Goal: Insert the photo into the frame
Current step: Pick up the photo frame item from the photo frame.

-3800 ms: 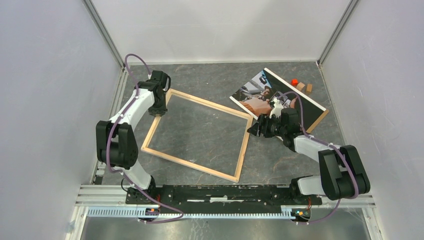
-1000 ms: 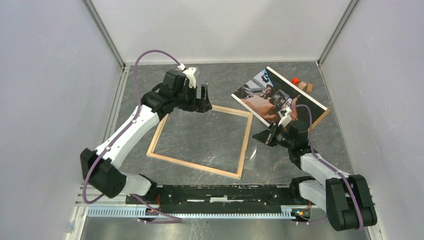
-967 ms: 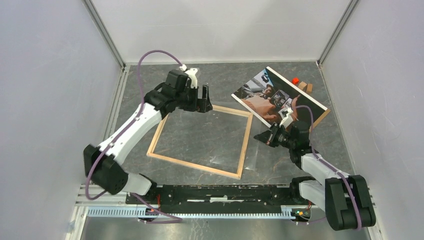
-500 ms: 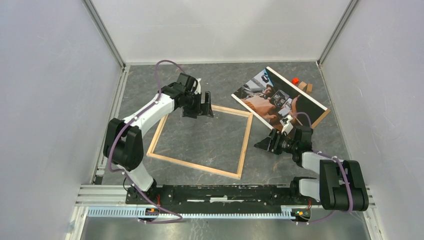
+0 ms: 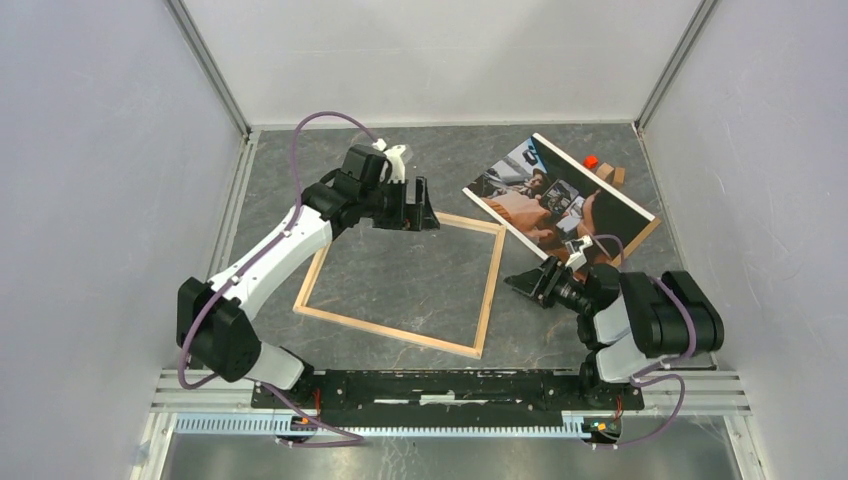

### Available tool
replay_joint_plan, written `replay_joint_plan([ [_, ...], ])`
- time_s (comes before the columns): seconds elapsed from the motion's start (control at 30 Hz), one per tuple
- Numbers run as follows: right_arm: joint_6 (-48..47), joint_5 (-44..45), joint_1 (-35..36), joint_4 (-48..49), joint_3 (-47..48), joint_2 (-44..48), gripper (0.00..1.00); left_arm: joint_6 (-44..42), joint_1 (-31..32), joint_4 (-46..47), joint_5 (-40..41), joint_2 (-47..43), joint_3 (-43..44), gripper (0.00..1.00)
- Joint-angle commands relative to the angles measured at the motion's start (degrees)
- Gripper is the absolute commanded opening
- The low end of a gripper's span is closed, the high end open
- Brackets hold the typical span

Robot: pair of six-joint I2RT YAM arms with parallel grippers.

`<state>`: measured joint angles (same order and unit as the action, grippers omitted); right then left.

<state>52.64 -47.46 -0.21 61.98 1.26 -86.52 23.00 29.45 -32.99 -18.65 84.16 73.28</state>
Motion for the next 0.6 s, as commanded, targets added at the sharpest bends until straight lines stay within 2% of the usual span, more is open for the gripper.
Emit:
replay_joint_plan([
  [0.0,12.8,2.7,3.7,24.2,-1.0,-6.6,0.67,1.3,4.2,2.9,-1.4,-3.2,-0.1,0.95],
  [0.1,19.7,4.5,4.9,38.6,-3.8,-13.4,0.61,0.4,5.6,3.2,-0.3,-4.7,-0.4,0.95],
  [0.23,25.3,5.6,5.7,48.8,-4.2,-20.5,0.6,-0.8,6.7,3.9,2.6,-5.8,-1.4,0.95],
  [0.37,20.7,6.6,6.3,42.0,-3.9,-21.0,0.62,-1.8,7.8,3.1,4.9,-5.8,-1.3,0.94],
  [0.57,16.4,7.2,6.4,33.4,-1.8,-20.0,0.51,-2.5,8.4,2.8,7.4,-7.1,-1.3,0.94],
])
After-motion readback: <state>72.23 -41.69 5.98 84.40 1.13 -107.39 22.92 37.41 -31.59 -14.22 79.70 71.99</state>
